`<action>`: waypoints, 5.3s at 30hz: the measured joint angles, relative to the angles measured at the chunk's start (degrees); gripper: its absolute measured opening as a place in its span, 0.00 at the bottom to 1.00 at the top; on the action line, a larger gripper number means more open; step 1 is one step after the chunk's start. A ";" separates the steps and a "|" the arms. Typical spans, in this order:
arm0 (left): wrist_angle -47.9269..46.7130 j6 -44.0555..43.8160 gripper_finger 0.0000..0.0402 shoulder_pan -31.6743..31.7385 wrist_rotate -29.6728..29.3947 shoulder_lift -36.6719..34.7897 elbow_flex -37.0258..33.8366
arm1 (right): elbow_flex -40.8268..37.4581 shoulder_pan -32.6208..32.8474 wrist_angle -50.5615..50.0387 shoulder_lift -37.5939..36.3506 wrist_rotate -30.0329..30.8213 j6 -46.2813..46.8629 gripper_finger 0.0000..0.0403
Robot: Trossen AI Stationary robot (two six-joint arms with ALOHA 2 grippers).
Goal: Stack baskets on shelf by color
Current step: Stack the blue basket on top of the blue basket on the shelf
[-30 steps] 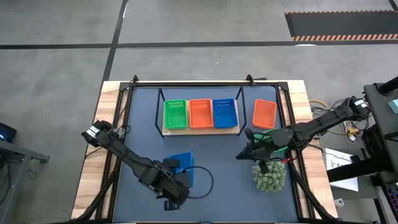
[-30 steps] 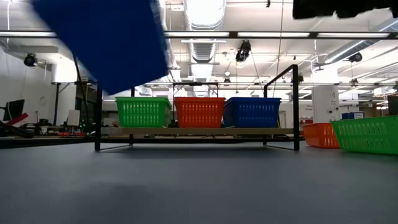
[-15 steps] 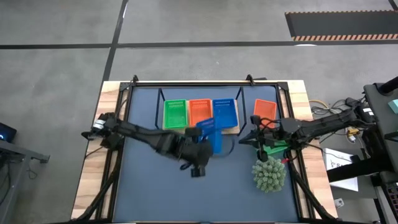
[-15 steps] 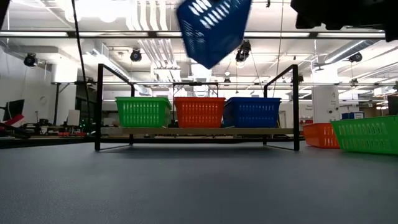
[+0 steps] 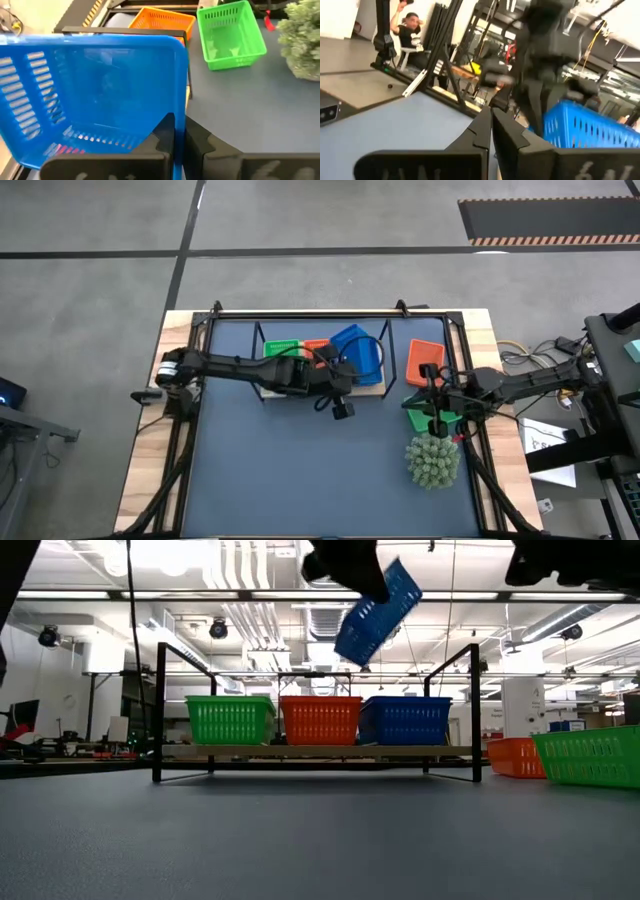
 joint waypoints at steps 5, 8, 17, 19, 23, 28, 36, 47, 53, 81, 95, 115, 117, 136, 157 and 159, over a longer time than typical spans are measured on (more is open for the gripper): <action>11.97 4.43 0.00 2.10 0.19 0.00 -6.24 | 0.01 0.00 -1.74 -2.94 -1.43 0.86 0.02; 15.85 6.06 0.00 3.15 0.39 0.00 -9.54 | 0.00 0.00 -1.86 -3.46 -1.49 1.37 0.02; 20.28 5.72 0.00 3.70 0.49 0.02 -16.02 | 0.01 0.00 -1.85 -2.91 -1.46 1.29 0.02; 21.76 5.64 0.00 3.72 0.51 0.43 -16.39 | 0.00 0.00 -1.87 -2.93 -1.46 1.29 0.02; 24.72 5.95 0.00 3.72 0.53 0.53 -17.51 | 0.00 0.00 -1.92 -2.91 -1.46 1.33 0.02; 25.93 6.81 0.00 3.72 0.53 0.55 -18.25 | 0.00 0.00 -1.93 -2.91 -1.46 1.78 0.02; 26.02 6.83 0.00 3.72 0.53 0.53 -18.51 | 0.01 0.00 -1.95 -2.89 -1.46 1.91 0.02; 25.97 7.32 0.00 3.78 0.53 0.53 -18.88 | 0.02 0.00 -1.95 -2.89 -1.46 2.49 0.02; 25.99 7.38 0.00 3.78 0.55 0.53 -18.88 | 0.02 0.00 -1.95 -2.89 -1.46 2.47 0.02; 25.95 7.28 0.22 2.98 2.09 -0.06 -18.19 | 0.02 0.00 -2.35 -2.89 -1.44 3.19 0.02; 26.54 13.88 0.11 -15.92 0.55 -1.81 -22.01 | 2.76 0.02 -9.52 -1.20 2.45 8.76 0.02; 50.06 23.81 0.00 -17.55 -1.05 -32.36 -58.83 | 34.86 0.02 -38.11 33.29 8.19 14.38 0.02; 52.52 24.10 0.00 -17.59 -1.02 -35.47 -62.80 | 39.05 0.02 -45.35 37.01 9.65 16.66 0.02; 55.36 24.76 0.00 -17.62 -1.20 -52.81 -74.91 | 69.84 -1.43 -80.33 66.63 18.80 19.97 0.02; 55.53 24.71 0.00 -17.64 -1.17 -52.85 -74.96 | 73.48 -9.88 -81.15 75.52 18.72 12.23 0.02; 55.52 24.69 0.00 -17.64 -1.17 -52.85 -74.90 | 73.46 -10.28 -80.93 75.42 18.71 12.22 0.02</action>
